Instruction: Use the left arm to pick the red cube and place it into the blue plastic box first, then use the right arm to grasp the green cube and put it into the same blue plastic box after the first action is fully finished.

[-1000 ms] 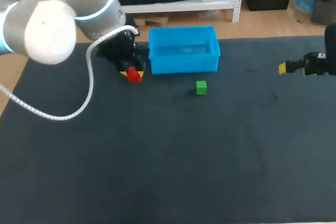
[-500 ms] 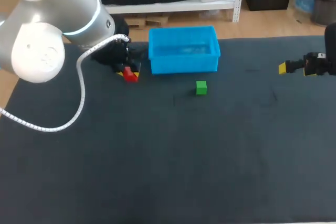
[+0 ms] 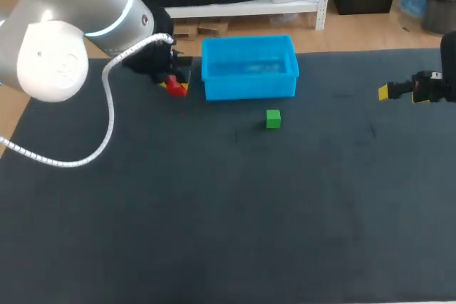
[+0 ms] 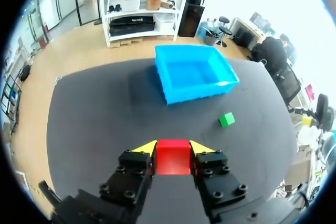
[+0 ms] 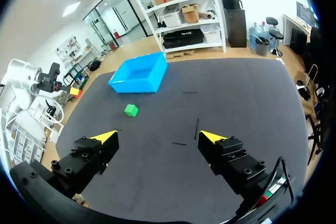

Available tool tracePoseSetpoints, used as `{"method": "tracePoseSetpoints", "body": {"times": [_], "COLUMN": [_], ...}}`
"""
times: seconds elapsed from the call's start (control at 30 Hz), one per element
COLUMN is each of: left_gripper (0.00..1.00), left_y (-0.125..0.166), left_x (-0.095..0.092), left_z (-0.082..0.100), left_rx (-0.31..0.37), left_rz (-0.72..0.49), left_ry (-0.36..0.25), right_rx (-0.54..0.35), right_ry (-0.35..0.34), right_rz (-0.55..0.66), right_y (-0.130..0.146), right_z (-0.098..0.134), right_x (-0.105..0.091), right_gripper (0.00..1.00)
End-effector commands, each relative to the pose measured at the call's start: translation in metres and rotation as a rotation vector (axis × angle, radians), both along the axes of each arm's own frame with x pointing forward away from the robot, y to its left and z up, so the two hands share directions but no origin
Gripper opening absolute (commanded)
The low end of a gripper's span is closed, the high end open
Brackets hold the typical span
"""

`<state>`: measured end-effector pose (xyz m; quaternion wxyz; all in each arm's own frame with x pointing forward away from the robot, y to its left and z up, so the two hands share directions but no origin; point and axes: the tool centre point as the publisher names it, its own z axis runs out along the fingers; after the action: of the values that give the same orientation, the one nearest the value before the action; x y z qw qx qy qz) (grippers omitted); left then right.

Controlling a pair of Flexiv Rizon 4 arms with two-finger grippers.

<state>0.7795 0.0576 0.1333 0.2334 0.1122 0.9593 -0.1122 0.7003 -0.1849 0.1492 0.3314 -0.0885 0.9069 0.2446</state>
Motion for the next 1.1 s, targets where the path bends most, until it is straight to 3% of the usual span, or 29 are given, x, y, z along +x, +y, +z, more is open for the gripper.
{"method": "tracePoseSetpoints", "body": {"times": [0.03, 0.27, 0.6, 0.87, 1.1], "left_gripper": [0.00, 0.00, 0.00, 0.00, 0.00], "left_y": [-0.016, -0.032, -0.054, -0.066, -0.072], "left_x": [0.032, 0.071, 0.115, 0.138, 0.148], "left_z": [0.003, 0.011, 0.006, 0.005, 0.003], "left_rx": [0.010, 0.004, 0.008, -0.002, 0.017], "left_rz": [-0.008, -0.018, -0.017, -0.013, 0.023], "left_ry": [0.010, -0.028, -0.057, -0.072, -0.041], "right_rx": [0.000, 0.000, 0.000, 0.000, 0.000], "right_ry": [0.001, 0.001, 0.001, 0.001, 0.001], "right_rz": [0.002, 0.002, 0.002, 0.002, 0.002], "right_y": [0.000, 0.000, 0.000, 0.000, 0.000], "right_z": [0.000, 0.000, 0.000, 0.000, 0.000], "right_x": [0.000, 0.000, 0.000, 0.000, 0.000], "right_gripper": [1.00, 1.00, 1.00, 1.00, 1.00]}}
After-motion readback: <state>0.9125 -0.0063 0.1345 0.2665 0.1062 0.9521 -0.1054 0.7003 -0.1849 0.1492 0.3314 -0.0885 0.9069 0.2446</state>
